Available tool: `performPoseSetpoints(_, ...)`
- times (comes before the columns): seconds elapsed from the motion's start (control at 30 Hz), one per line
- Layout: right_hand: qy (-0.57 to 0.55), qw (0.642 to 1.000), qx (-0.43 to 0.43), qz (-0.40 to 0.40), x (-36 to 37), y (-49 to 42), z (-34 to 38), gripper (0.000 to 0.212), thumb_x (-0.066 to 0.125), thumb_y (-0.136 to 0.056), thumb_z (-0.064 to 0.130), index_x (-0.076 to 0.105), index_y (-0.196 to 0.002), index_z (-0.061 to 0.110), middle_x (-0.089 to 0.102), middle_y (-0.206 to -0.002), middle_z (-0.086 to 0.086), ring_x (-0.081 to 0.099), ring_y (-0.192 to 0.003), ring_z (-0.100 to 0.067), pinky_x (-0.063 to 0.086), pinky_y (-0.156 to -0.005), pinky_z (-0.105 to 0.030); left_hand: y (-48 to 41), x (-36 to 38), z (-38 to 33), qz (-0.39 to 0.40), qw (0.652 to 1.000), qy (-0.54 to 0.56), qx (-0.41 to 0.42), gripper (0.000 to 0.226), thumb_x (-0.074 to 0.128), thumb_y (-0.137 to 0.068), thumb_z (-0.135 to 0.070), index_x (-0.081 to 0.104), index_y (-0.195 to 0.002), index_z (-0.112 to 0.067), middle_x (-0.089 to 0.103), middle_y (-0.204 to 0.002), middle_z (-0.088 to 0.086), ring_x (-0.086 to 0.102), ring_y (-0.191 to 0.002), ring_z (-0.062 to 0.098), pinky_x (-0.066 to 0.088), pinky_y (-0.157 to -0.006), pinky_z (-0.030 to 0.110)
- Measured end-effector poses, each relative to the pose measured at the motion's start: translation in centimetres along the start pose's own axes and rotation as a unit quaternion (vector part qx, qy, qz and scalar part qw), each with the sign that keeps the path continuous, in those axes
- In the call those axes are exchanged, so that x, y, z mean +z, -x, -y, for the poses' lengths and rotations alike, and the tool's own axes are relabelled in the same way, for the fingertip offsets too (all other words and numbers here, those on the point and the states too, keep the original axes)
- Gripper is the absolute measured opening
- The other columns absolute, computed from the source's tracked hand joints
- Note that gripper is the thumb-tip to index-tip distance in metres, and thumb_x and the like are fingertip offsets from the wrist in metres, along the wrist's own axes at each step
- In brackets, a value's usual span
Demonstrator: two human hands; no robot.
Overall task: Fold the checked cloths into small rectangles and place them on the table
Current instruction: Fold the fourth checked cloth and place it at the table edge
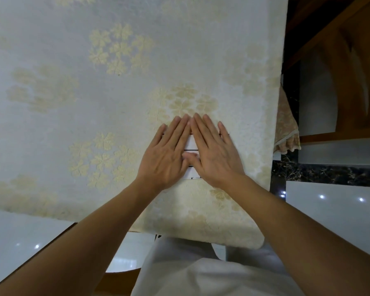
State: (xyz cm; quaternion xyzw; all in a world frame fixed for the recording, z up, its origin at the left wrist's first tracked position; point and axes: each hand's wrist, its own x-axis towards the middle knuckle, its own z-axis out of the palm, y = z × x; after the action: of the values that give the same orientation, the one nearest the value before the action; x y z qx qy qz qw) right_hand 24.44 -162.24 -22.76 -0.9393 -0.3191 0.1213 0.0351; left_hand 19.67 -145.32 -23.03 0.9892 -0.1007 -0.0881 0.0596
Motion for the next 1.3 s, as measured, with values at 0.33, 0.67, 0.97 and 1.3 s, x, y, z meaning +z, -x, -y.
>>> performPoseSetpoints(0.33,-0.005,0.999,0.042,0.017,-0.7,2.1,-1.9,0.073,0.008,-0.102,0.056,0.000,-0.159,0.011,-0.008,-0.167,-0.005,-0.010,-0.153,-0.021,0.007,-0.123,-0.052,1.2,-1.1,-0.7,-0.005,0.999,0.010,-0.053,0.067,0.020,-0.103,-0.043,0.003,-0.157,-0.005,-0.002,-0.166,0.011,-0.004,-0.153,0.022,0.010,-0.124,0.048)
performPoseSetpoints(0.67,0.001,0.998,0.055,0.043,-0.4,3.6,-2.8,0.080,0.011,-0.101,0.064,-0.010,-0.157,0.012,-0.017,-0.165,-0.003,-0.016,-0.152,-0.018,0.003,-0.124,-0.049,4.0,-0.9,1.6,0.037,0.994,0.017,-0.097,0.074,0.016,-0.103,-0.054,-0.003,-0.157,-0.009,-0.009,-0.166,0.006,-0.010,-0.153,0.020,0.009,-0.124,0.047)
performPoseSetpoints(0.97,-0.149,0.948,0.249,-0.134,-3.7,5.1,-1.5,0.033,0.060,-0.094,0.029,0.059,-0.123,0.012,0.063,-0.109,-0.007,0.059,-0.098,-0.027,0.046,-0.082,-0.042,3.2,-4.7,0.6,-0.148,0.890,0.255,-0.348,0.029,0.053,-0.100,-0.030,0.062,-0.116,-0.008,0.061,-0.112,0.011,0.060,-0.092,0.025,0.052,-0.078,0.036)
performPoseSetpoints(1.3,-0.270,0.863,0.417,-0.089,-3.8,3.6,-0.2,0.027,0.064,-0.093,0.037,0.063,-0.106,0.014,0.065,-0.100,-0.001,0.061,-0.093,-0.021,0.048,-0.082,-0.037,3.0,-4.5,-0.7,-0.111,0.831,0.307,-0.451,0.019,0.061,-0.097,-0.028,0.068,-0.101,-0.011,0.067,-0.093,0.001,0.060,-0.081,0.015,0.044,-0.072,0.025)
